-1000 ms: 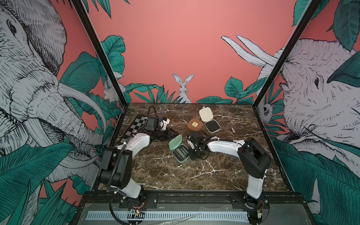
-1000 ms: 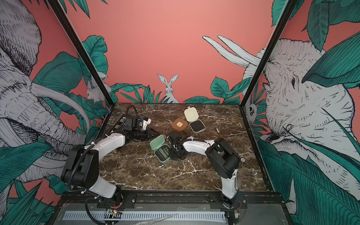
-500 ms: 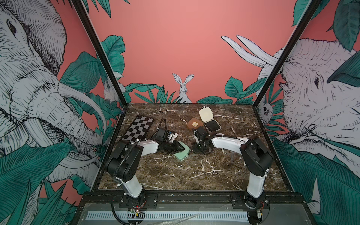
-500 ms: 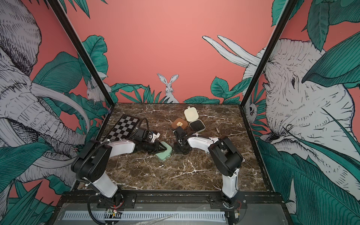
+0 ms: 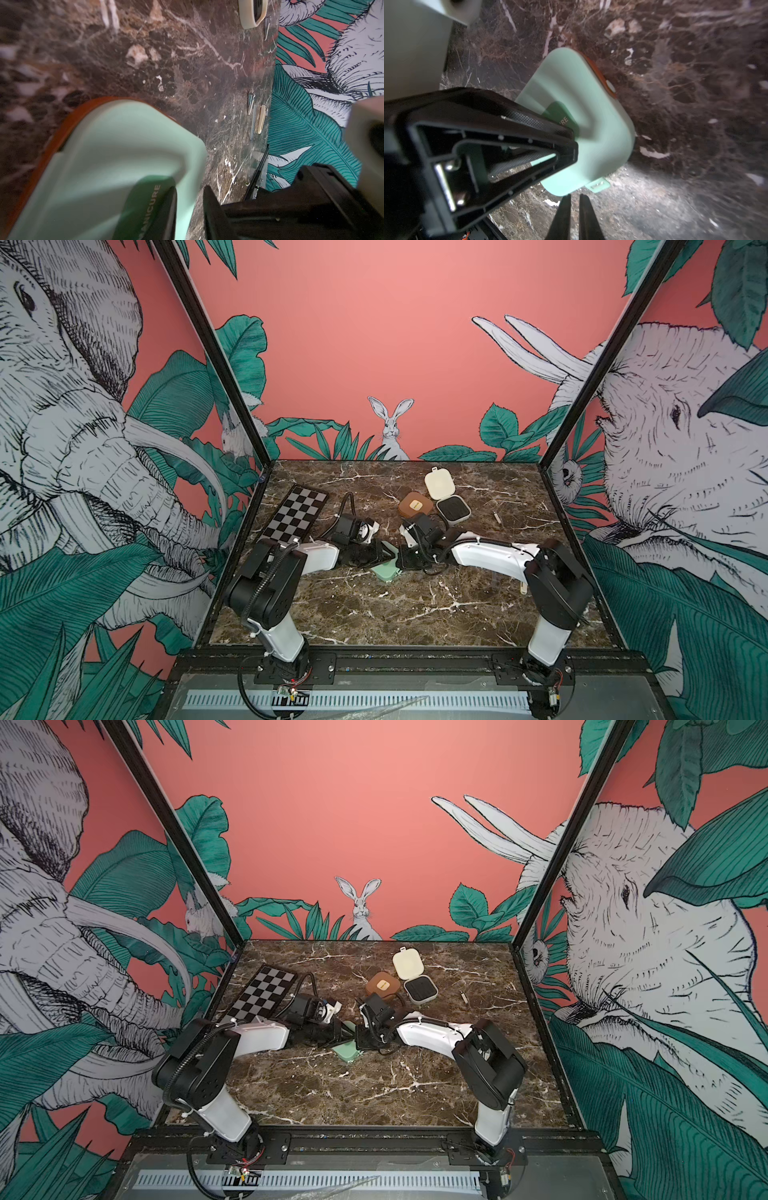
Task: Organize nail clipper sets
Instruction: Close the storage box at the center of the board.
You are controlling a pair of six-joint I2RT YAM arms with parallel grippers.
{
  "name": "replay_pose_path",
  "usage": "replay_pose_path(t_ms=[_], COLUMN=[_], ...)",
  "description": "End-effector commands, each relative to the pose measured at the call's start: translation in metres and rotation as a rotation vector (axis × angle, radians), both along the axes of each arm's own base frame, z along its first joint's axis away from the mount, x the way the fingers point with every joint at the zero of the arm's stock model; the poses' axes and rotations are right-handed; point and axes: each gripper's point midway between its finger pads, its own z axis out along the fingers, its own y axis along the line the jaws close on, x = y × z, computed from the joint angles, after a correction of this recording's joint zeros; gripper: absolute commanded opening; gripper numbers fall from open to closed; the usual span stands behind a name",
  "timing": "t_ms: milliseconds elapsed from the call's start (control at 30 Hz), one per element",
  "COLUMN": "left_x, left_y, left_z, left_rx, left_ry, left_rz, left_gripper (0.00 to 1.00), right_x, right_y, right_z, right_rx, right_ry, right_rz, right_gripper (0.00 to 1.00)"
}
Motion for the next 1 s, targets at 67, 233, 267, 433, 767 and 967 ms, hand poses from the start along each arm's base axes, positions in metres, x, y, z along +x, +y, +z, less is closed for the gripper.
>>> replay_pose_path(t_ms=[67, 233, 267, 433, 767, 967], left_x=[-0.006, 0.003, 0.004, 0.012, 0.006, -0.01], left_y=[0.026, 0.038, 0.044, 0.078, 0.052, 0.038], left_z=[-0.026, 0.005, 0.014, 0.036, 0.003, -0.017], left_rx=[0.153, 0.2, 0.241, 0.457, 0.4, 0.399], left_ry=[0.059, -0.014, -0.035, -0.128, -0.047, 0.006], left_rz=[0.082, 0.091, 0.083, 0.042, -0.185, -0.266], left_gripper=[0.26, 0.32, 0.37, 0.56, 0.57, 0.56], right_x=[0.013, 0.013, 0.013, 0.012, 0.014, 0.015], right_y=[0.018, 0.011, 0.009, 0.007, 0.005, 0.007], right_z=[-0.005, -0.019, -0.021, -0.021, -0.022, -0.019], right_rx=[0.038, -0.011, -0.02, -0.036, -0.043, -0.043], right_ry=[0.013, 0.02, 0.02, 0.019, 0.019, 0.011], right_rz=[-0.018, -0.034, -0.033, -0.022, -0.012, -0.007], right_gripper=[0.13, 0.13, 0.13, 0.14, 0.14, 0.14])
